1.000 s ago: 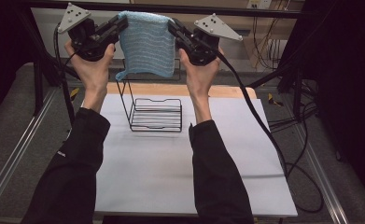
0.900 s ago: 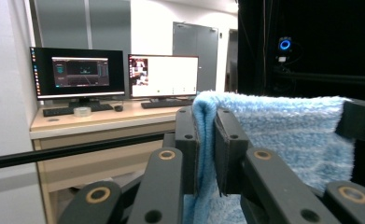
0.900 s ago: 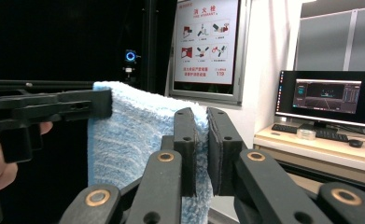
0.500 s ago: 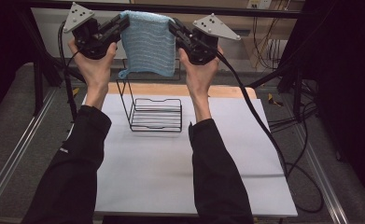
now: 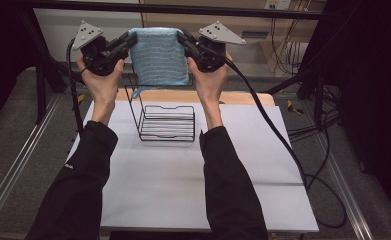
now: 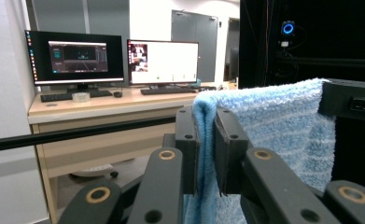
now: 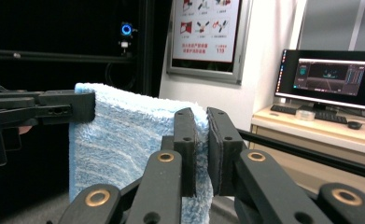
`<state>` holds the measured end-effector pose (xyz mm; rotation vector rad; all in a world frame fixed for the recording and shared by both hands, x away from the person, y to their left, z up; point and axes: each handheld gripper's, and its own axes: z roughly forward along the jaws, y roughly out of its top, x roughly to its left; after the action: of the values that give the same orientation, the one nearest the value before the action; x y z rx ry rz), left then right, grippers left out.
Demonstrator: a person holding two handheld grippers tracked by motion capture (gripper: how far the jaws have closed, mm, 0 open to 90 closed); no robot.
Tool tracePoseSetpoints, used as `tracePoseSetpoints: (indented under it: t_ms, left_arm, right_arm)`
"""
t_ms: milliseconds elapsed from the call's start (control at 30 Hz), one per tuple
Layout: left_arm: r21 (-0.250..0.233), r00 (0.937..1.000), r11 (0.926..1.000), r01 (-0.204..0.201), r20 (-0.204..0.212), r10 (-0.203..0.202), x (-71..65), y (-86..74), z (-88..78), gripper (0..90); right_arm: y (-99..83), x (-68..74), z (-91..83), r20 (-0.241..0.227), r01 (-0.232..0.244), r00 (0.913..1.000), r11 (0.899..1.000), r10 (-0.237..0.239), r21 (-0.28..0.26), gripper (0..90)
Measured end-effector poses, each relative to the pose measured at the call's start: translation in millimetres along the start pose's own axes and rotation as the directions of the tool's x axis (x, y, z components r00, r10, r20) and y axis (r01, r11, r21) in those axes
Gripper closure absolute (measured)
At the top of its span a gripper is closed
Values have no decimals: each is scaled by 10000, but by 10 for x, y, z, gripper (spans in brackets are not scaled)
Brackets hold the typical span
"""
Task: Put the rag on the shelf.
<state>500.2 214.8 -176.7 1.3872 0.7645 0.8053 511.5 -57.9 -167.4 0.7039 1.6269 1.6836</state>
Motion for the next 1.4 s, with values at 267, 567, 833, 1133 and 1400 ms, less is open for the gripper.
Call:
tracePoseSetpoints:
  t_ms: [267,567,833,1133,1400]
  left_arm:
    - [251,9998,9997,70,208,-75,30,-136,-31,812]
    - [593,9985,9981,134,526,-166,4,-343,-117,811]
    - [884,9963,9960,134,834,-208,7,-445,-202,810]
    - [1002,9947,9950,-36,1026,-67,-1,-480,-302,808]
    - [1118,9918,9932,-310,1268,167,-46,-484,-389,806]
  right_arm:
    - [-88,-1,12,-117,-37,9999,9980,44,636,835]
    - [-271,-5,-68,-401,-315,9985,9931,362,1131,834]
    - [-353,26,-139,-801,-6,9967,9877,133,1562,832]
    - [-367,69,-212,-1045,83,9945,9854,97,1700,832]
    - [-418,100,-289,-1257,53,9919,9847,169,1741,832]
